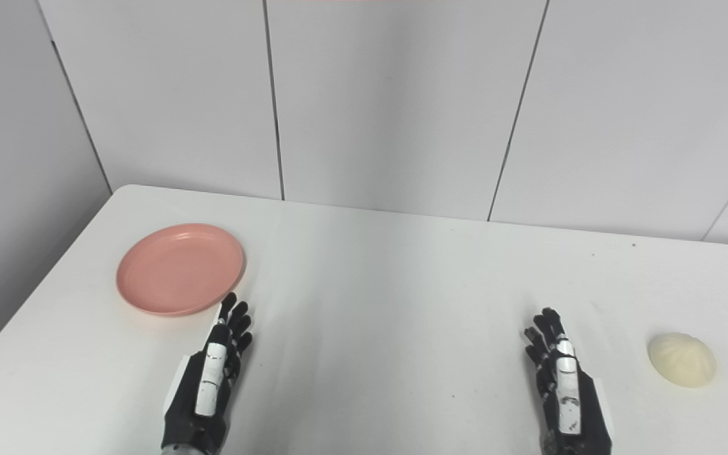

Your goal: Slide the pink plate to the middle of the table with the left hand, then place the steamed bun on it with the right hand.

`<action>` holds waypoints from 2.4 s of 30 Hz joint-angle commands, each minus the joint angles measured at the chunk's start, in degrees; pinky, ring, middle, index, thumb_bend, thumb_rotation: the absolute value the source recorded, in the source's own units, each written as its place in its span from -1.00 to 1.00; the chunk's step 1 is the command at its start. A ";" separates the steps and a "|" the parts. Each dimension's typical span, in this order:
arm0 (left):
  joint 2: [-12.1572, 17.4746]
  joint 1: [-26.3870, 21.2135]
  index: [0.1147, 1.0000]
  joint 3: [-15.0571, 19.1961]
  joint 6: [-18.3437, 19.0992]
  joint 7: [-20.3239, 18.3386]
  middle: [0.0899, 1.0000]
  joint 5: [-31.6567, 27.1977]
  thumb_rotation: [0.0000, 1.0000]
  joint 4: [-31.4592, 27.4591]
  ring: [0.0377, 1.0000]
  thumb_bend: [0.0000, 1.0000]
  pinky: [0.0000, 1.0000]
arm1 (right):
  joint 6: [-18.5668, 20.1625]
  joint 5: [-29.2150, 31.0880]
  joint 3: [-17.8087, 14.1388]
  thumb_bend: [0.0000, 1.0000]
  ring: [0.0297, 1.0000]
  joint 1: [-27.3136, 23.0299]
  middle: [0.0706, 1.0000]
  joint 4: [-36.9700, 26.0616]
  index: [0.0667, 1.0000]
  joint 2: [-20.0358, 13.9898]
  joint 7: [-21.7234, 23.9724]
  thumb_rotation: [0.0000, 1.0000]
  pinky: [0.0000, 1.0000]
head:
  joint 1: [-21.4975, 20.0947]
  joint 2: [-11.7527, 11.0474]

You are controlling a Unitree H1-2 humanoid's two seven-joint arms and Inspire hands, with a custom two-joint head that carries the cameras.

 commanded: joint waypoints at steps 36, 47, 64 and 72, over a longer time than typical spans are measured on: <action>7.04 -13.59 0.63 7.33 0.03 -1.93 0.62 -9.75 0.87 -7.70 0.68 0.89 0.63 | -4.50 -4.44 2.01 0.42 0.78 0.39 0.84 1.35 0.80 3.14 -1.13 0.96 0.81 | -5.54 0.24; 15.98 -24.17 0.55 14.33 3.58 -2.77 0.65 -12.51 0.83 -4.05 0.70 0.99 0.64 | -3.83 -4.15 2.12 0.35 0.80 0.69 0.87 0.27 0.84 3.10 -1.07 0.99 0.84 | -5.35 0.64; 26.93 -34.45 0.89 20.67 -5.55 -6.46 0.74 -13.78 0.82 21.32 0.77 0.92 0.68 | -2.58 -3.34 2.00 0.31 0.80 0.94 0.87 -0.83 0.85 3.36 -1.62 0.96 0.84 | -5.12 1.65; 28.04 -37.78 0.88 20.94 -9.81 -5.93 0.69 -12.84 0.78 33.32 0.74 0.88 0.63 | -1.78 -2.98 2.03 0.35 0.78 1.51 0.85 -1.93 0.84 3.18 -1.80 0.94 0.81 | -5.21 2.29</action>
